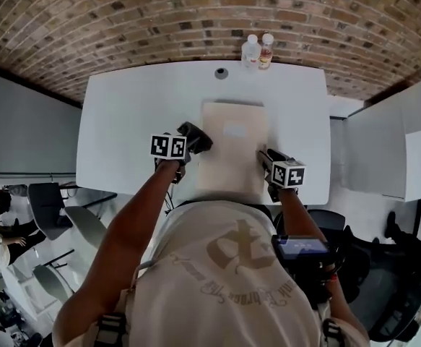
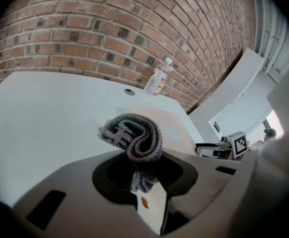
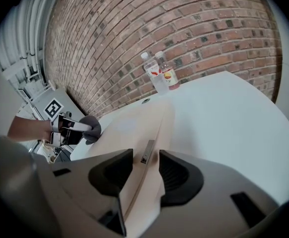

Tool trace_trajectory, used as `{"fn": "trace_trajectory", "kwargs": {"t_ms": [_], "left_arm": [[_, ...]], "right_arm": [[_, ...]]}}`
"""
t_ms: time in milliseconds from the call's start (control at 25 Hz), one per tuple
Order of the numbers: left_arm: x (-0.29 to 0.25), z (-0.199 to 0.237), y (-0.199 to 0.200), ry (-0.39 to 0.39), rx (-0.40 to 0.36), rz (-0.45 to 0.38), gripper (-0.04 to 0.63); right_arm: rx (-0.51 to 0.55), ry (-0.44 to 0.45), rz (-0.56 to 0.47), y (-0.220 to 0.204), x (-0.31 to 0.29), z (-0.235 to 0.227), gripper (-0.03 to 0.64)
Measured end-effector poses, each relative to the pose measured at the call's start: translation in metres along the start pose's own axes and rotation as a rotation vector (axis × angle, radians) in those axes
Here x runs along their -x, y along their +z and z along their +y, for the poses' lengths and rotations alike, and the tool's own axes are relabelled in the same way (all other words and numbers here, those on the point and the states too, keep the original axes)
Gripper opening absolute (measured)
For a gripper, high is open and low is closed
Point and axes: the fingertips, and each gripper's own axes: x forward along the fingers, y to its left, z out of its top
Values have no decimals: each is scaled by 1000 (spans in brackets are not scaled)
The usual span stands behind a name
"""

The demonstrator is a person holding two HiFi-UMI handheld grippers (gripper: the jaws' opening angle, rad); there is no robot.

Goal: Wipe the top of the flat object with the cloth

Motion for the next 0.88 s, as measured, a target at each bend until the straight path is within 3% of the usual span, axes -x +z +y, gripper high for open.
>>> {"fn": "trace_trajectory", "kwargs": {"t_ms": [200, 440, 760, 880], "left_arm": [[-4, -42, 12, -149, -9, -18, 104], [-35, -104, 10, -285, -83, 45, 105], [-83, -176, 4, -388, -215, 152, 106], [-100, -194, 0, -415, -230, 192, 106]], "right_arm": [[11, -10, -19, 1, 10, 5, 175], [-22, -4, 1, -22, 25, 15, 175], [-84, 9, 36, -55, 36, 25, 174], [-100, 8, 39, -57, 35, 26, 166]]}}
